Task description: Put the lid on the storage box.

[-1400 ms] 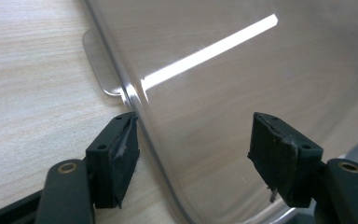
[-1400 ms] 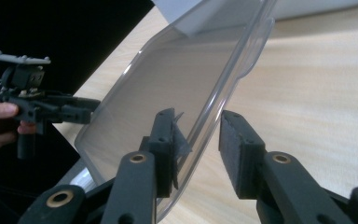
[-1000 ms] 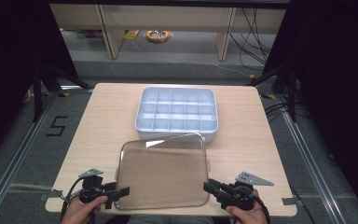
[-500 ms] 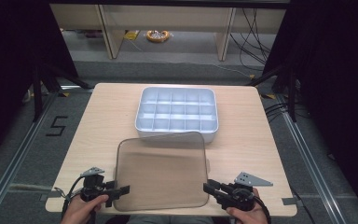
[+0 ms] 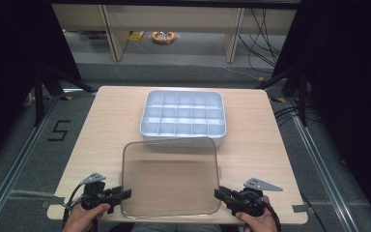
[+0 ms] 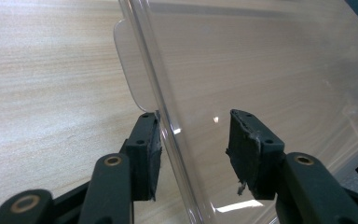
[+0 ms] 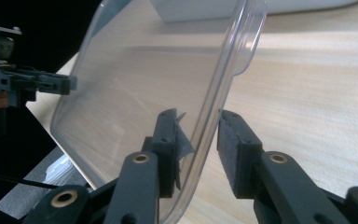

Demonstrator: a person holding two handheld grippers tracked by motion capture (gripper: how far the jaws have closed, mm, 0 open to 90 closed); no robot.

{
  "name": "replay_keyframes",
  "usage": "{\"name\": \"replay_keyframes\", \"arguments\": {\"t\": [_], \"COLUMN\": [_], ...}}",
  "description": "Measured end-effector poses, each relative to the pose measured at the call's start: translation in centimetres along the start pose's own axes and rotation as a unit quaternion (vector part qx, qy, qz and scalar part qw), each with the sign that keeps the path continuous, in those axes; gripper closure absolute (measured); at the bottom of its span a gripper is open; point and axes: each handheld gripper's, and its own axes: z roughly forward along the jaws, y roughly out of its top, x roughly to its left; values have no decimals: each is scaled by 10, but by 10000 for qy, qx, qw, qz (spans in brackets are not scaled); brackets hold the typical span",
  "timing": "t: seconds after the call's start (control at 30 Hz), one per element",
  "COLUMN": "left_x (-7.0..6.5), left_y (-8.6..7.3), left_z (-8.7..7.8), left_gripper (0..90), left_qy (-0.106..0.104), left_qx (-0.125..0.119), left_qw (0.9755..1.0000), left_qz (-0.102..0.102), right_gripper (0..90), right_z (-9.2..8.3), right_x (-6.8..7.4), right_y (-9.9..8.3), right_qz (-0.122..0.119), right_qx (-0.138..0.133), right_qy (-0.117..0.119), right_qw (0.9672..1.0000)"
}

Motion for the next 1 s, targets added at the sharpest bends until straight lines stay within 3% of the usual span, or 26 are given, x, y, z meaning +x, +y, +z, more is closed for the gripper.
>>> {"name": "replay_keyframes", "arguments": {"t": [0.07, 0.17, 0.2, 0.23, 0.27, 0.3, 0.43, 0.47, 0.5, 0.53, 0.67, 0.7, 0.73, 0.77, 0.87, 0.9, 1.0], "left_x": [-1, -2, -2, -3, -4, -5, -8, -9, -9, -10, -11, -12, -12, -12, -13, -13, -12], "left_y": [1, 2, 2, 5, 6, 8, 12, 15, 18, 20, 27, 32, 34, 37, 43, 46, 59], "left_z": [-1, -2, -2, -4, -4, -5, -7, -8, -8, -7, -4, -3, -2, -2, 0, 0, 4], "left_gripper": [546, 554, 556, 556, 556, 556, 555, 555, 555, 555, 555, 554, 554, 554, 553, 553, 554], "left_qy": [8, 4, 11, 41, 48, 54, 91, 81, 99, 120, 180, 178, 206, 183, 194, 179, 51], "left_qx": [-26, -85, -96, -128, -141, -203, -285, -320, -321, -327, -365, -340, -365, -345, -376, -366, -422], "left_qw": [10000, 10000, 9999, 9999, 9997, 9996, 9992, 9990, 9987, 9987, 9982, 9981, 9977, 9978, 9977, 9976, 9983], "left_qz": [37, 22, 40, 101, 169, 176, 276, 308, 372, 370, 444, 490, 526, 540, 532, 559, 389], "right_gripper": [696, 697, 696, 697, 695, 694, 692, 690, 686, 685, 680, 675, 674, 674, 674, 674, 663], "right_z": [1, 0, 2, 2, 2, 2, 2, 2, 2, 2, 4, 4, 6, 5, 6, 5, 6], "right_x": [-3, -2, 0, -4, -3, 0, -2, -4, -3, -4, -6, -6, -9, -8, -12, -11, -15], "right_y": [0, 1, 1, 1, 2, 2, 4, 6, 8, 10, 14, 18, 20, 21, 26, 29, 40], "right_qz": [-111, -86, 98, -97, -41, 179, 170, 28, 134, 19, -4, 104, -89, 96, -75, 20, 12], "right_qx": [-97, -88, -145, -163, -136, -78, -152, -206, -236, -229, -279, -279, -357, -274, -384, -372, -517], "right_qy": [-24, -97, -28, -24, -13, -56, -49, -65, -84, -86, -129, -179, -215, -191, -227, -226, -284], "right_qw": [9999, 9999, 9998, 9998, 9999, 9998, 9997, 9998, 9996, 9997, 9995, 9994, 9991, 9994, 9990, 9990, 9983]}}
